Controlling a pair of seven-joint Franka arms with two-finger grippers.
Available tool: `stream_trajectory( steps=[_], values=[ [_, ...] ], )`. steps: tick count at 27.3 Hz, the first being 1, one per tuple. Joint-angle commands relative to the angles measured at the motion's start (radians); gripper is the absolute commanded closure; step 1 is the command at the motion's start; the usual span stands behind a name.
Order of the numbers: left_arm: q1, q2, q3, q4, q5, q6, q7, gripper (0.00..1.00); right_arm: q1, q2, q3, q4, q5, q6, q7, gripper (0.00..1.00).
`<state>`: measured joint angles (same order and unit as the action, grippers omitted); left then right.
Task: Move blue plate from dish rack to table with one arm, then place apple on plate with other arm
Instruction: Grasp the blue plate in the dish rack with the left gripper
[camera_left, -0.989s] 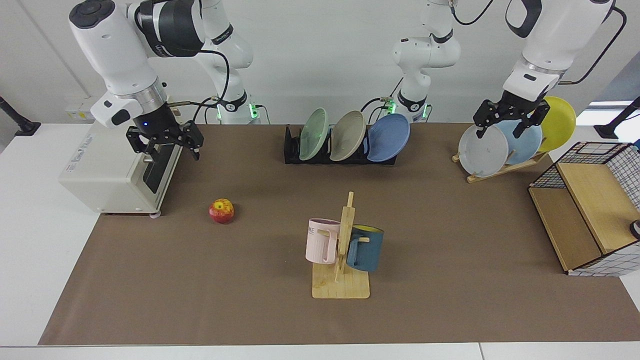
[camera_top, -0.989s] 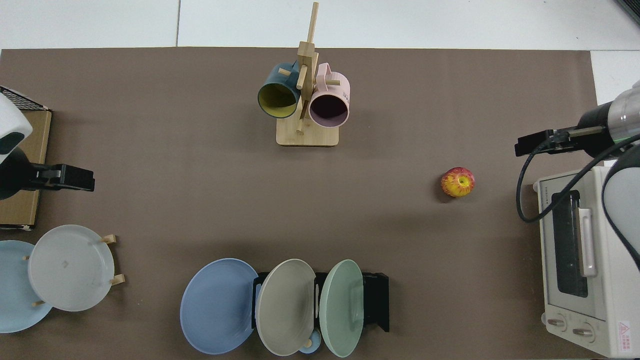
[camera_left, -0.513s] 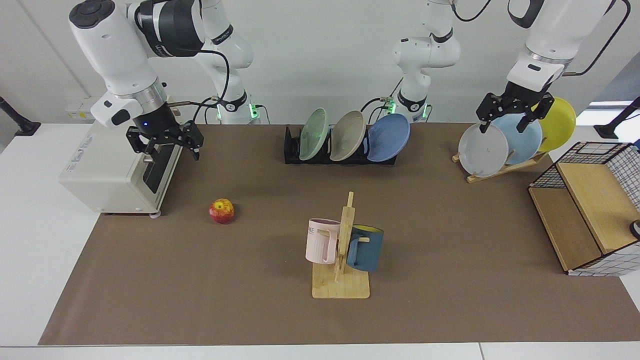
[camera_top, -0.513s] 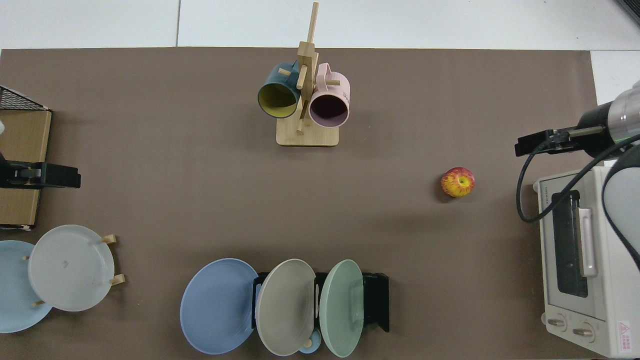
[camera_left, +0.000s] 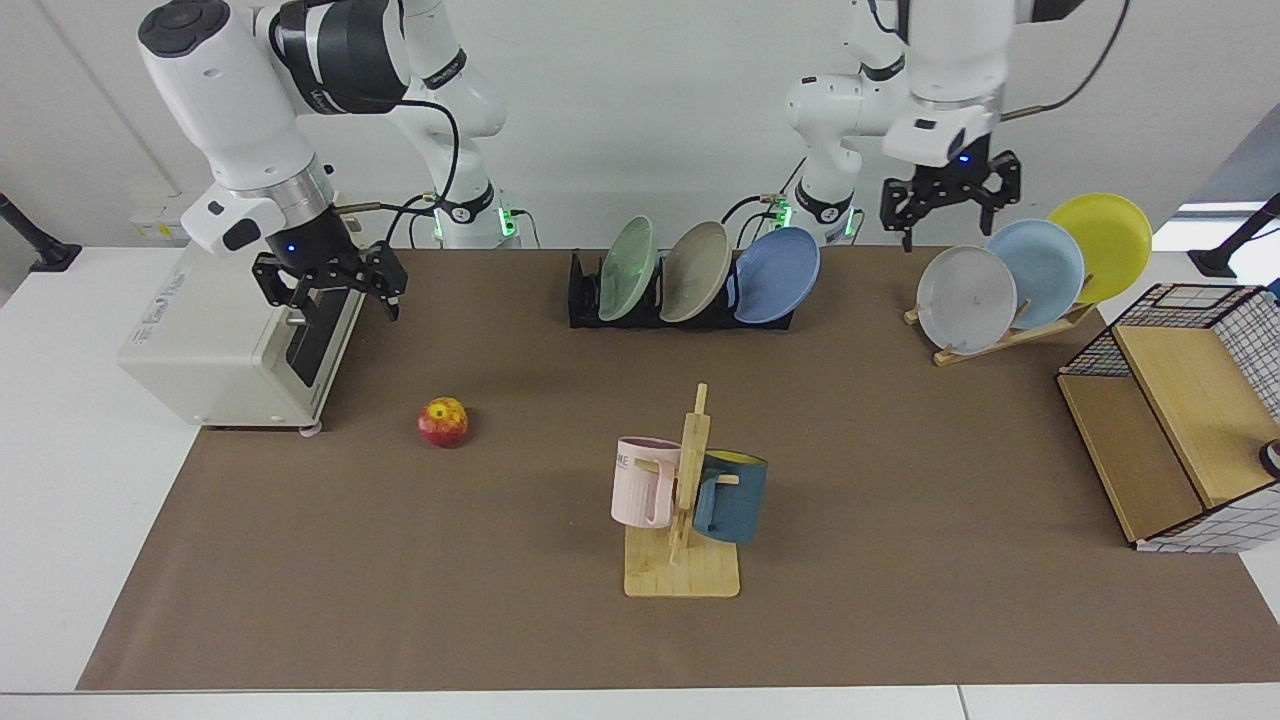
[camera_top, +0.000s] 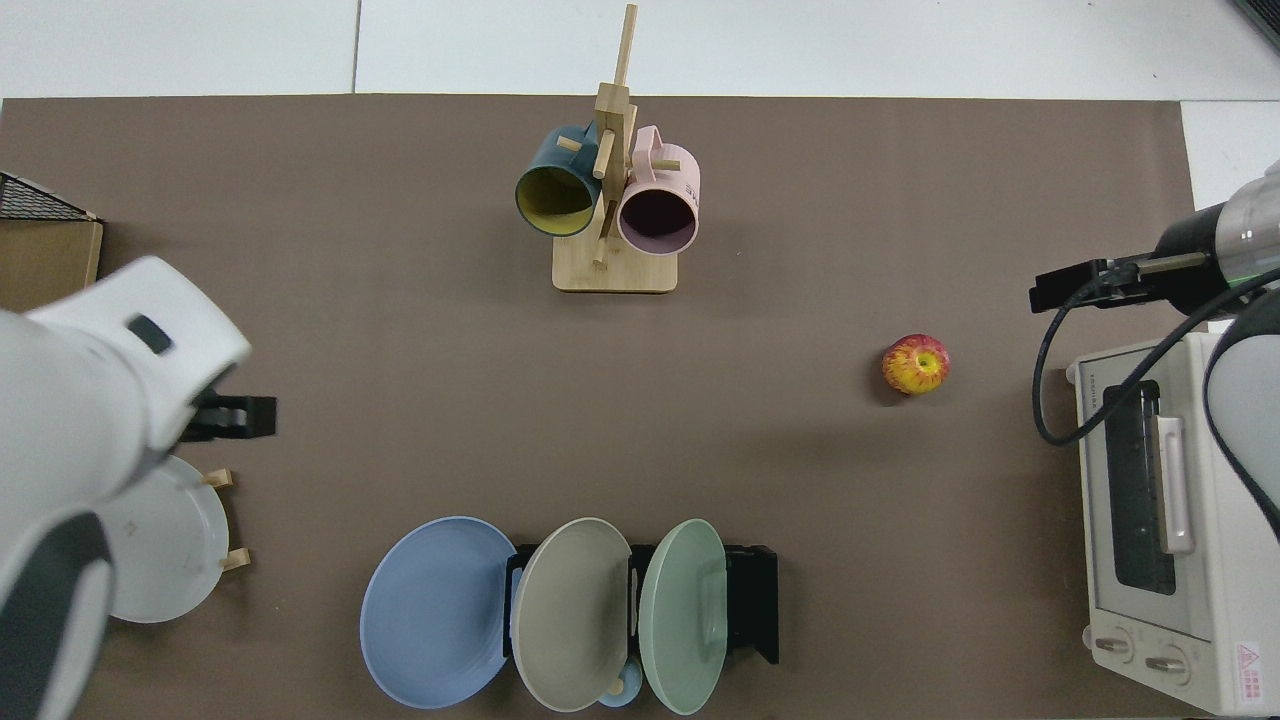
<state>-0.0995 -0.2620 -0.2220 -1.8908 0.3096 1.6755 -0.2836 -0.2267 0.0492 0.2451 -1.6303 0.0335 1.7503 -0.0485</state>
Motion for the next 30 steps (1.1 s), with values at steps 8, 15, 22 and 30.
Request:
stream_trajectory(
  steps=[8, 15, 22, 30],
  values=[
    [-0.017, -0.428, -0.249, -0.619, 0.042, 0.251, -0.470, 0.00, -0.020, -0.012, 0.016, -0.020, 0.019, 0.023, 0.004, 0.00],
    [-0.009, -0.416, -0.283, -0.642, -0.046, 0.191, -0.511, 0.00, -0.020, -0.012, 0.016, -0.020, 0.019, 0.024, 0.004, 0.00],
    [-0.012, -0.367, -0.292, -0.642, -0.099, 0.172, -0.503, 0.00, -0.022, -0.012, 0.016, -0.020, 0.019, 0.024, 0.004, 0.00],
    [0.044, -0.278, -0.405, -0.639, -0.099, 0.194, -0.565, 0.00, -0.020, -0.012, 0.016, -0.020, 0.019, 0.023, 0.004, 0.00]
  ],
)
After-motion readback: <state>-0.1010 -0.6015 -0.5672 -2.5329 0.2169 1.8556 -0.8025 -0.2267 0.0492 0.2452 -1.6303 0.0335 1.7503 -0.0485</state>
